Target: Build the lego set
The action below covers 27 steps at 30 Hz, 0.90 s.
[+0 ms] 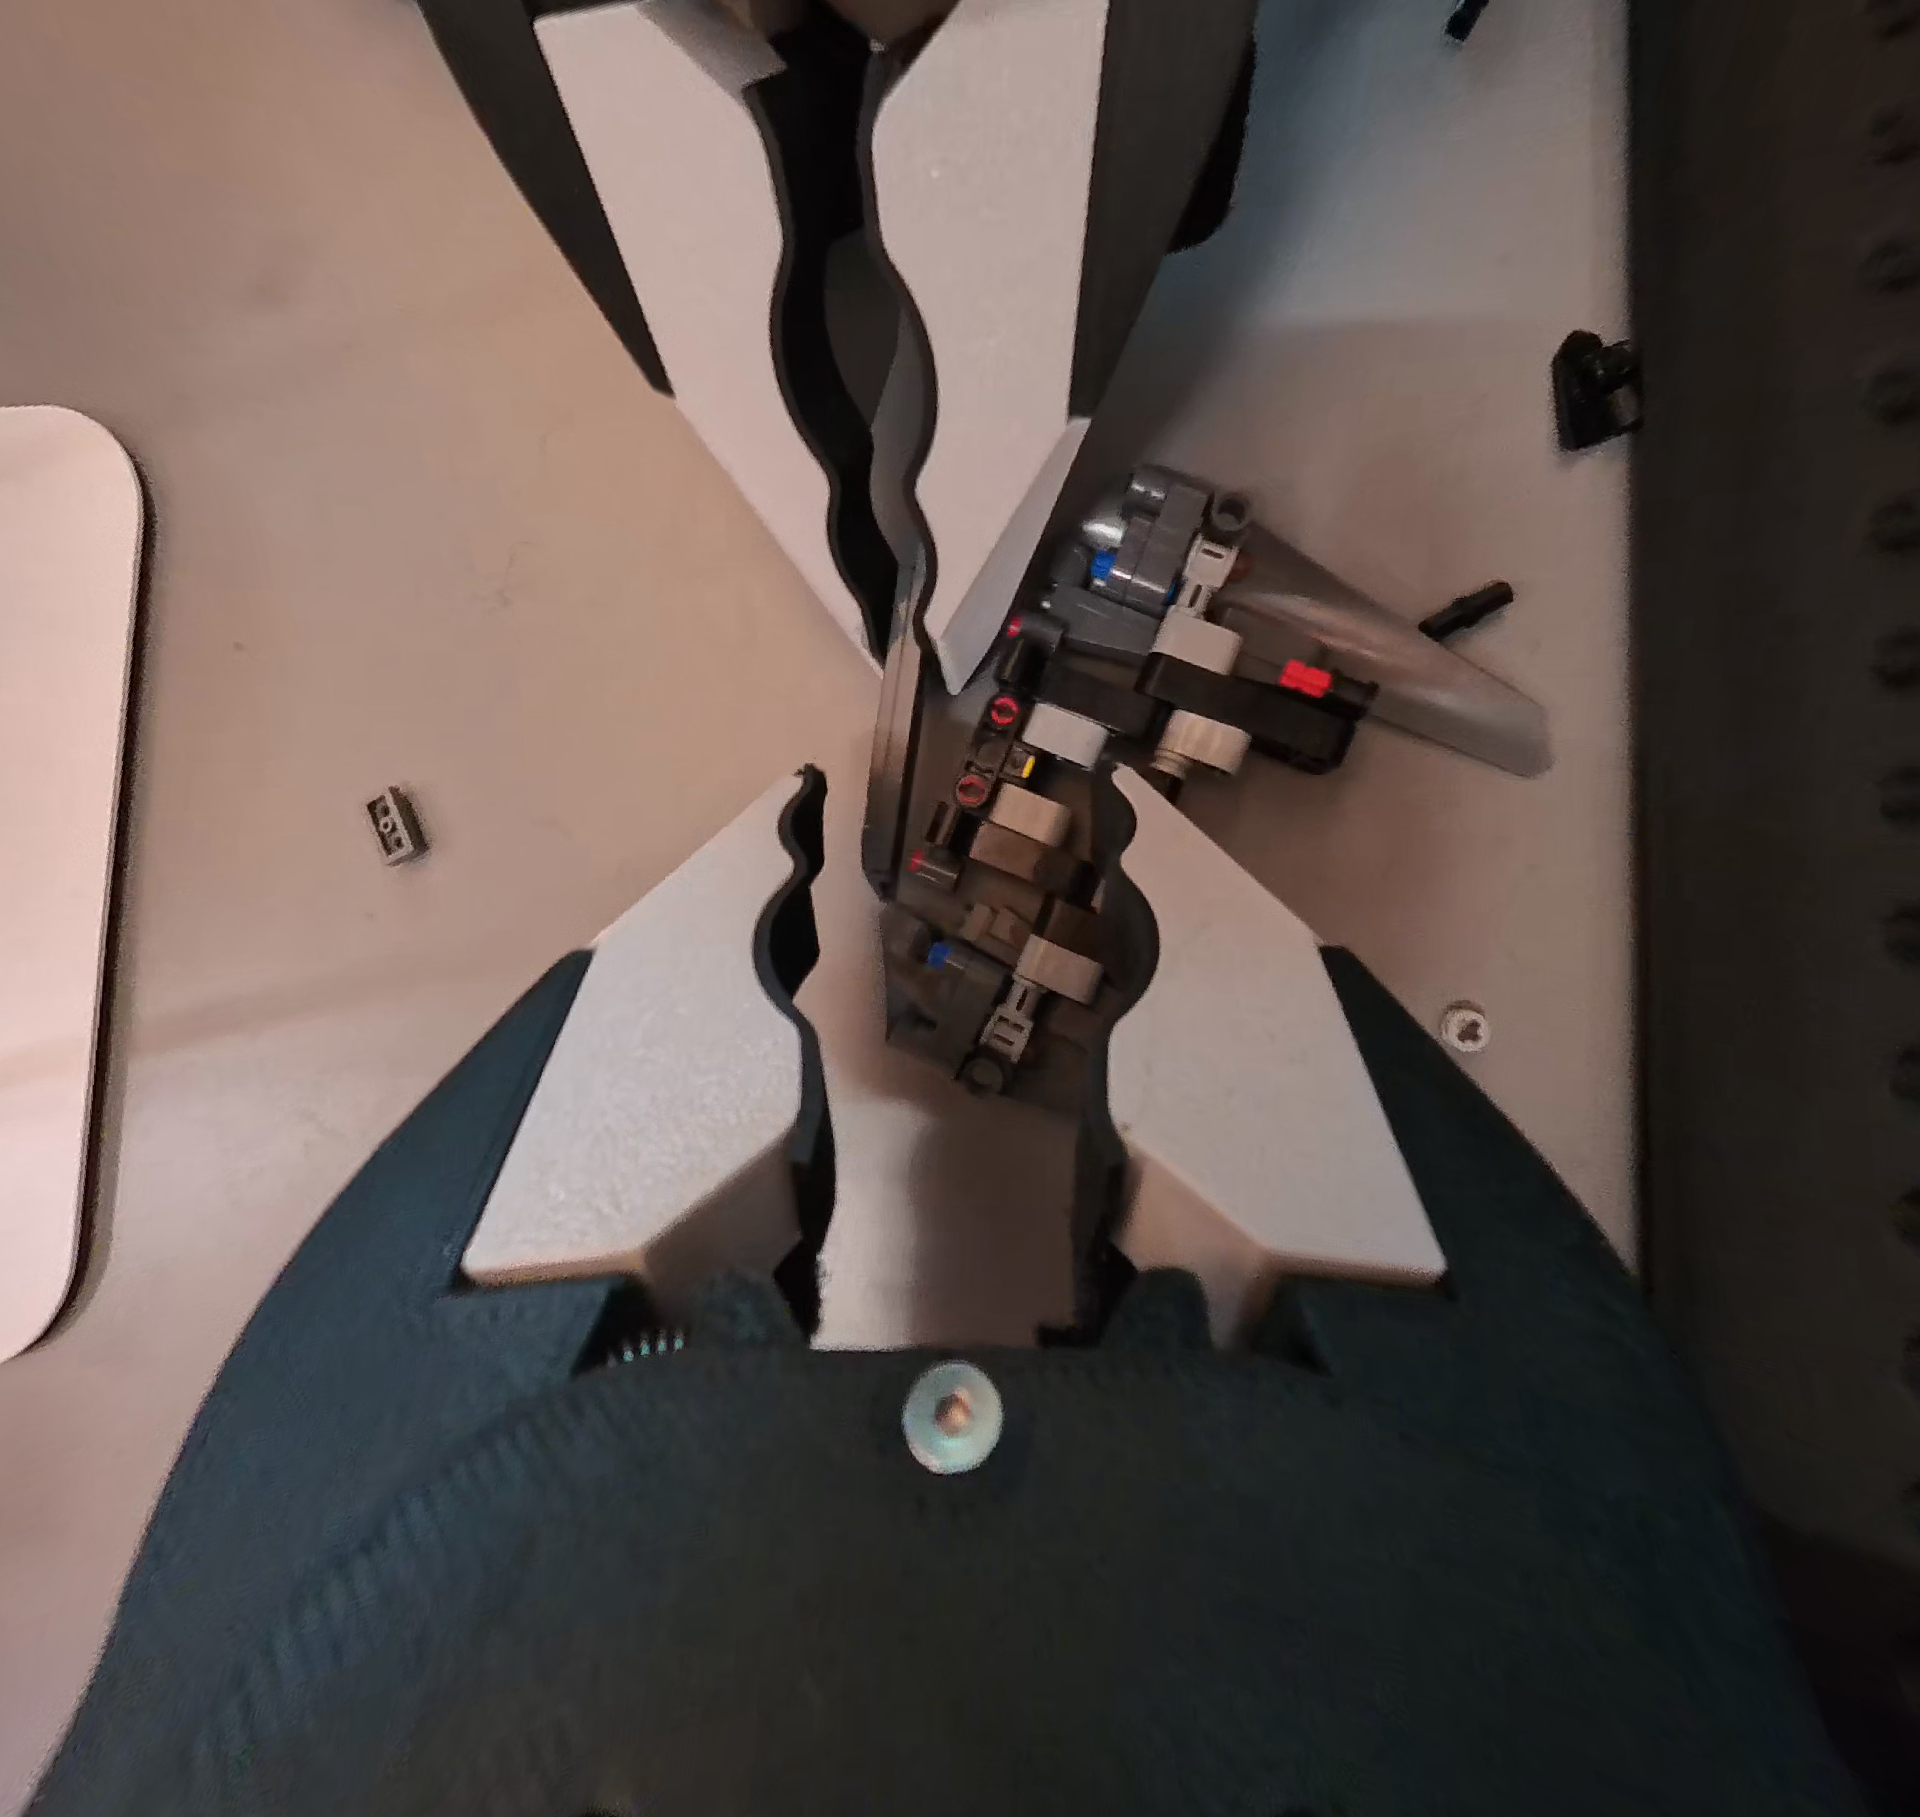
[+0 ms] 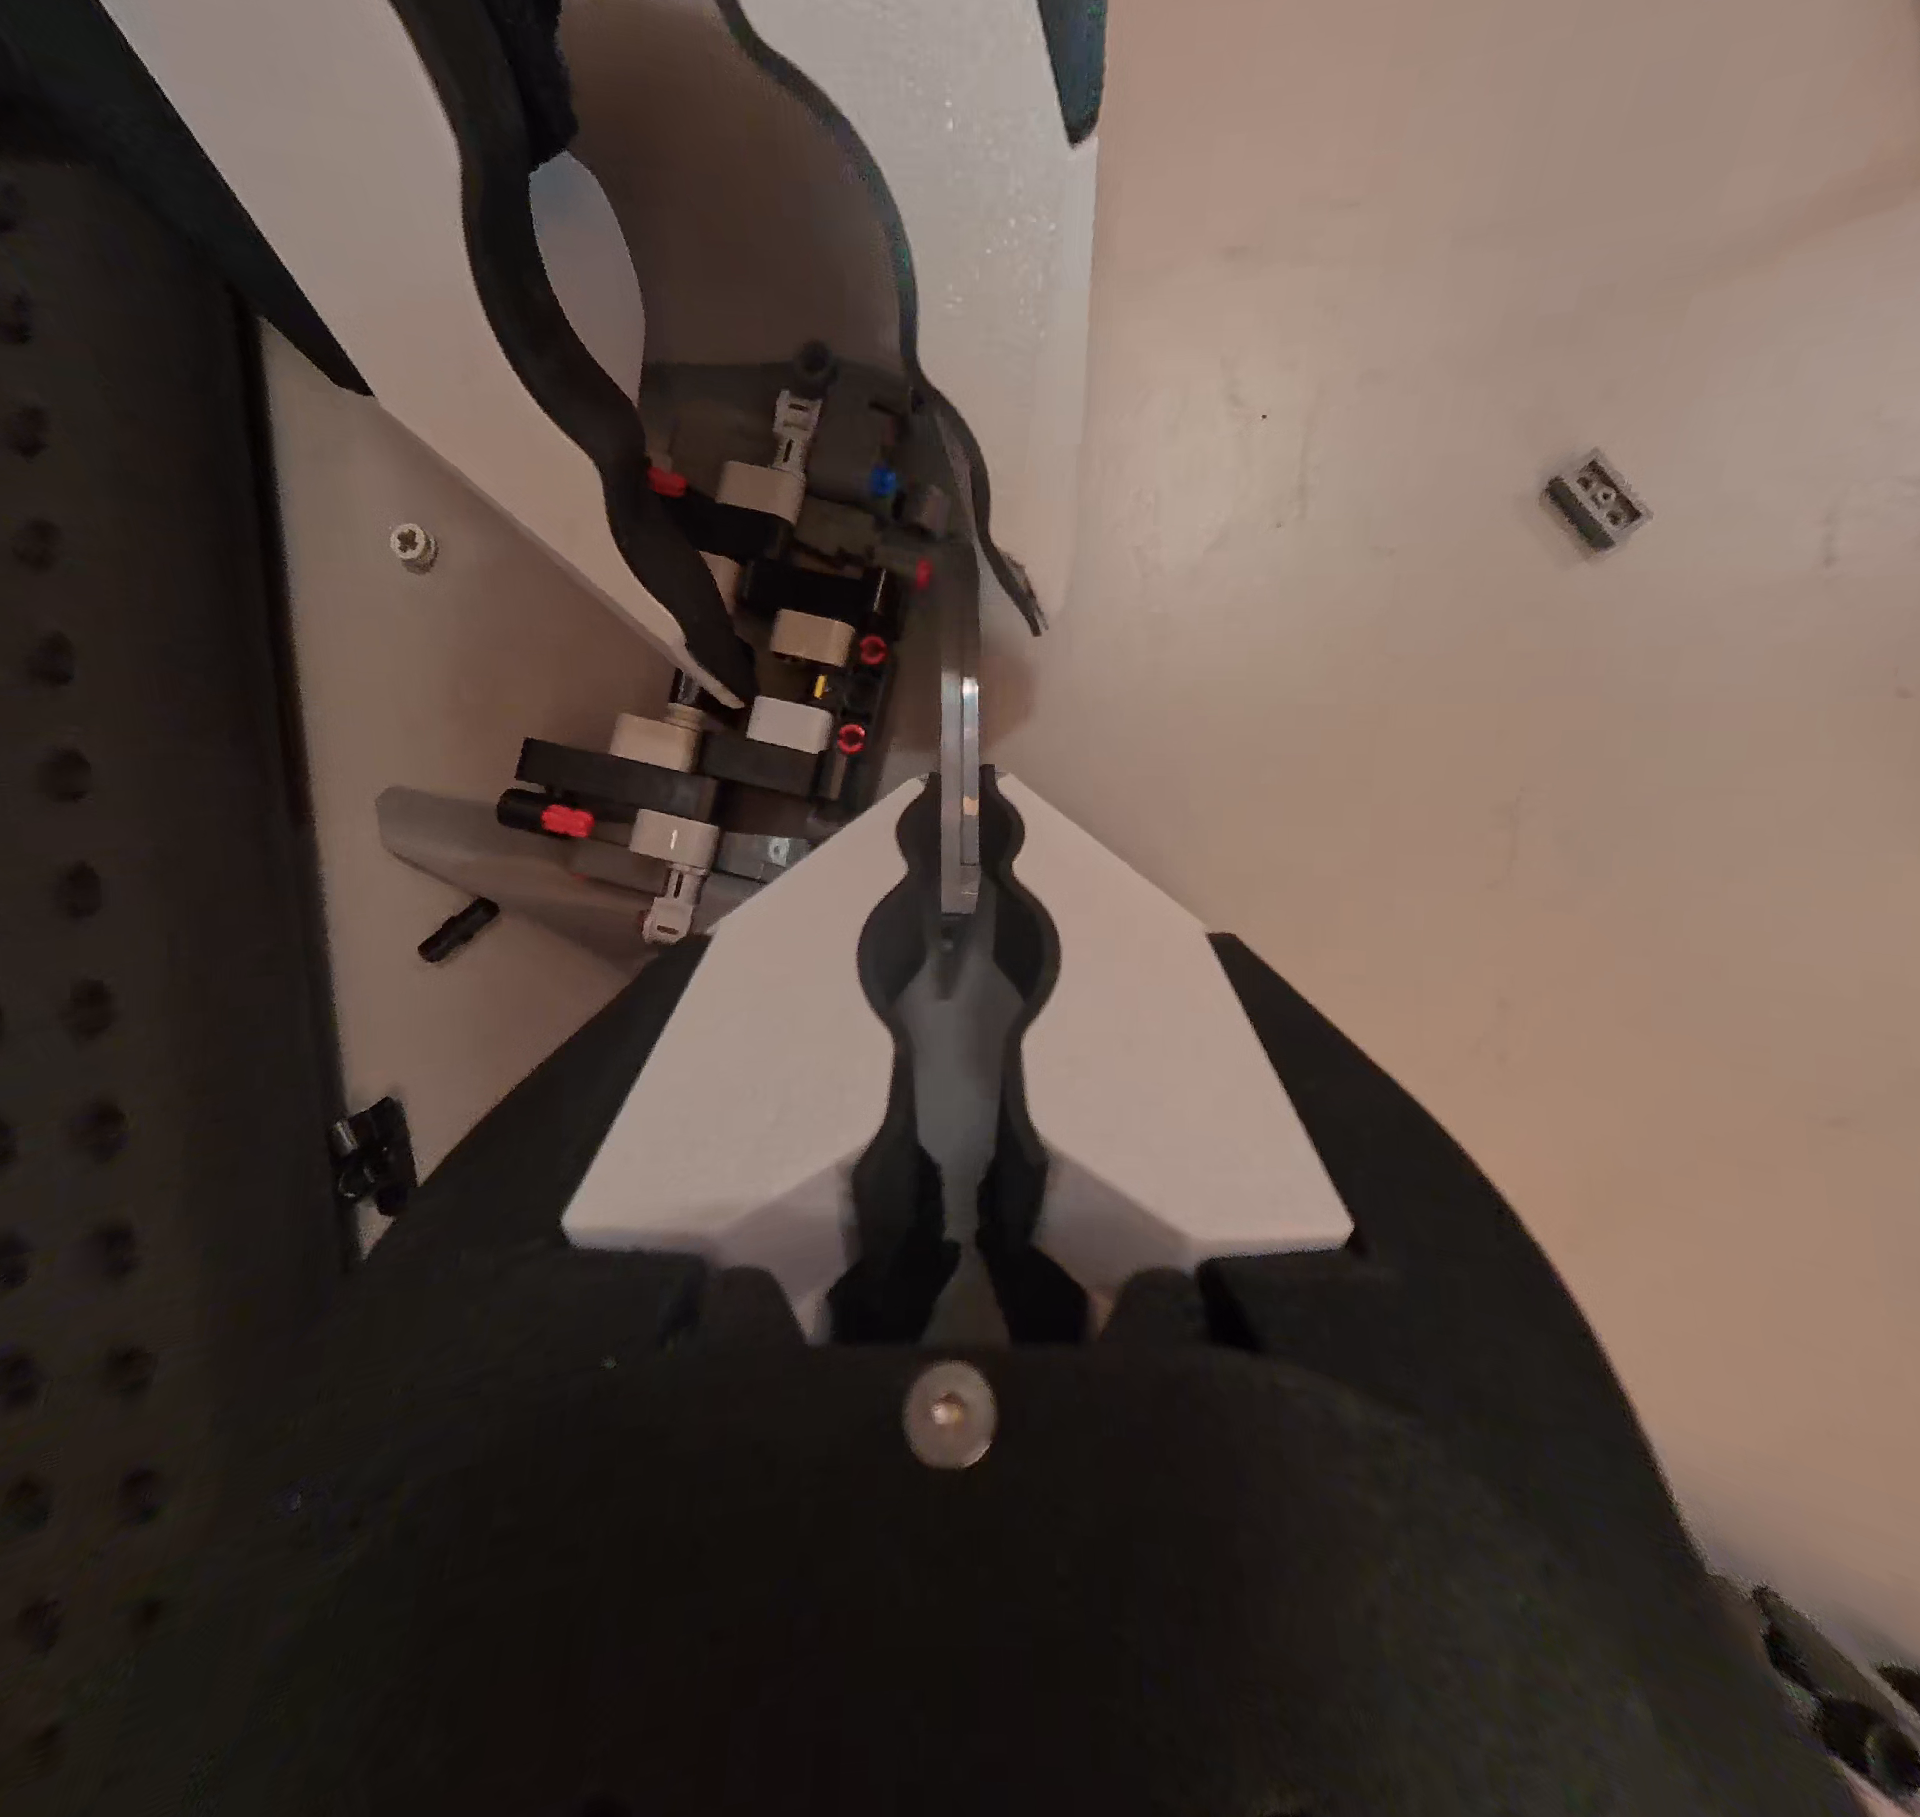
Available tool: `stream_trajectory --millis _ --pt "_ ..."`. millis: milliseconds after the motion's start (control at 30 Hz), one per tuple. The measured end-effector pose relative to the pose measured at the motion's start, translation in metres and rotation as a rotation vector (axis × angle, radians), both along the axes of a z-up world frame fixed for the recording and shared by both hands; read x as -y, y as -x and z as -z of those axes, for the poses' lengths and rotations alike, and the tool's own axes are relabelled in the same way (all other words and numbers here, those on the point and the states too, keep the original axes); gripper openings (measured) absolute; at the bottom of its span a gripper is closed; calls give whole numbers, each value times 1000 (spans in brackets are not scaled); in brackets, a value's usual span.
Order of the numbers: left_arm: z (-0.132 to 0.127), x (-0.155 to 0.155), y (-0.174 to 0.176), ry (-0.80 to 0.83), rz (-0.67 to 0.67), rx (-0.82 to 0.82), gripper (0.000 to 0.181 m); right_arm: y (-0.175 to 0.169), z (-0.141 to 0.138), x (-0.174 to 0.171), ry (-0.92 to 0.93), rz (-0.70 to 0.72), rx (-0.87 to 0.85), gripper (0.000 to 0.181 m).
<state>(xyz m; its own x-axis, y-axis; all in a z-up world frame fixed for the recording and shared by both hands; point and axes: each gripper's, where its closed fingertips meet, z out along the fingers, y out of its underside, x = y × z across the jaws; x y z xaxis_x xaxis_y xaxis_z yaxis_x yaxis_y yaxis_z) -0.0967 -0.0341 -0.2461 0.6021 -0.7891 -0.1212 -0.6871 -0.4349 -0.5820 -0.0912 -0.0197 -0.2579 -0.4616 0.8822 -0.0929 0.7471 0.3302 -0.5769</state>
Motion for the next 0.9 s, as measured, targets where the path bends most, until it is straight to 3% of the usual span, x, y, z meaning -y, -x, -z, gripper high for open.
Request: stream_trajectory --millis 900 --pt "1 22 13 90 -35 -14 48 10 0 6 -91 -98 -13 4"
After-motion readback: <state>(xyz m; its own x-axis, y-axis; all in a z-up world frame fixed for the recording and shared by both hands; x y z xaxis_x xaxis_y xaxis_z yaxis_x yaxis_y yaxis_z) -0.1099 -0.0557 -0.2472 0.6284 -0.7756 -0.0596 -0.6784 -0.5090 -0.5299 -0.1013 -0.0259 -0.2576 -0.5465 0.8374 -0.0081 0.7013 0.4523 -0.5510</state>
